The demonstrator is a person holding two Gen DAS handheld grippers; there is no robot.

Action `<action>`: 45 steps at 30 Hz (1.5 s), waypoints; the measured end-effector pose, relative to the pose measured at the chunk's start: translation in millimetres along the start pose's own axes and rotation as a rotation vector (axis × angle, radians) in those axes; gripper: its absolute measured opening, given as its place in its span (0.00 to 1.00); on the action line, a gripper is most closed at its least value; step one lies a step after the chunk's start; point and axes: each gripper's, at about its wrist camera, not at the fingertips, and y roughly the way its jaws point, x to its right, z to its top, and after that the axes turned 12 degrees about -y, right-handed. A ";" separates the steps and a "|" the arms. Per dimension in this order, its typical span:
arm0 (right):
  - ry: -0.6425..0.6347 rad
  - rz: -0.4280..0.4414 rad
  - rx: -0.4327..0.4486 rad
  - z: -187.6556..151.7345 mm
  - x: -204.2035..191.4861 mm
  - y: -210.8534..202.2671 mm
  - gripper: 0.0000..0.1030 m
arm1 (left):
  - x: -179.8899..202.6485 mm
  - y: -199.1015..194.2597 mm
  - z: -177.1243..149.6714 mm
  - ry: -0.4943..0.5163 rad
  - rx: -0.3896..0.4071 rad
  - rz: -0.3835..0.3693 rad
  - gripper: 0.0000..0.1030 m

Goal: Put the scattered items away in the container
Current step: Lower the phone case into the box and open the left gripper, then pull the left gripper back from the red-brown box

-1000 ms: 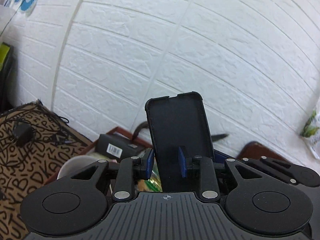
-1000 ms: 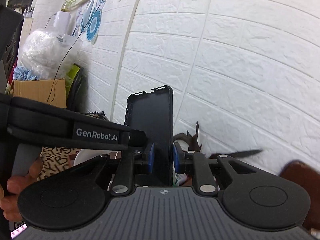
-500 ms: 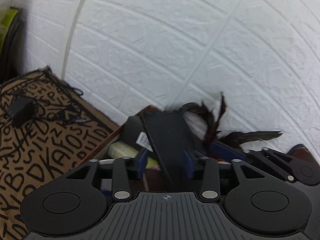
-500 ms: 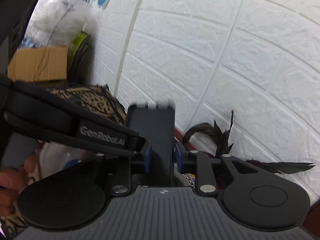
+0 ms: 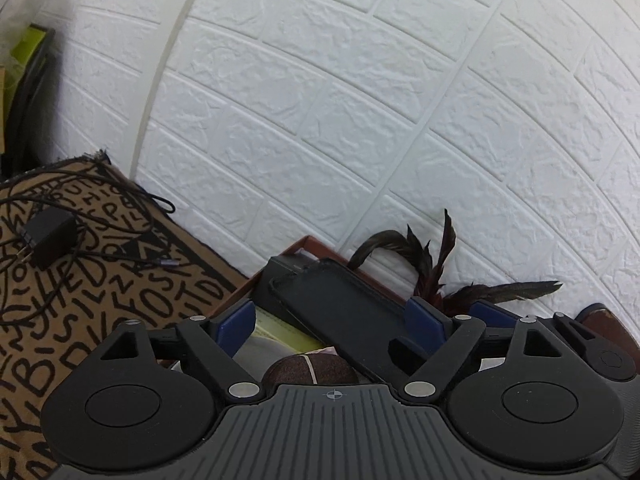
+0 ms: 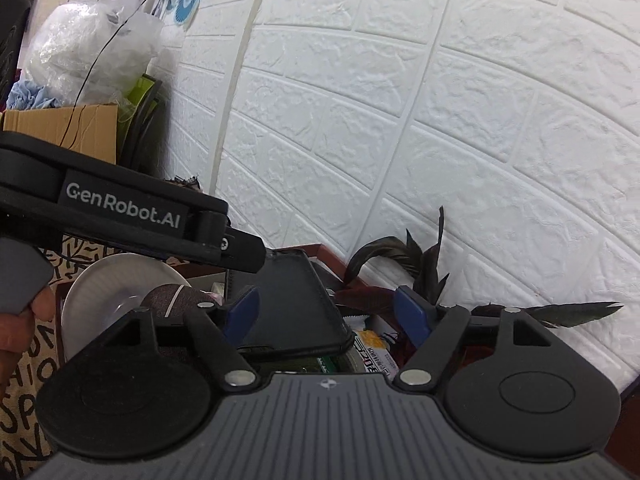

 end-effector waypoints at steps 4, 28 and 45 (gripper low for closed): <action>0.007 -0.019 0.008 0.5 1.0 -6.4 0.84 | -3.3 -5.9 1.7 -0.015 0.005 0.006 0.89; 0.103 0.075 -0.070 -52.0 -48.6 -138.1 0.99 | 26.9 -128.1 -72.6 0.219 -0.035 0.030 1.00; 0.072 0.000 -0.068 -69.6 -90.9 -235.8 1.00 | 53.1 -221.6 -161.2 0.508 0.024 0.135 1.00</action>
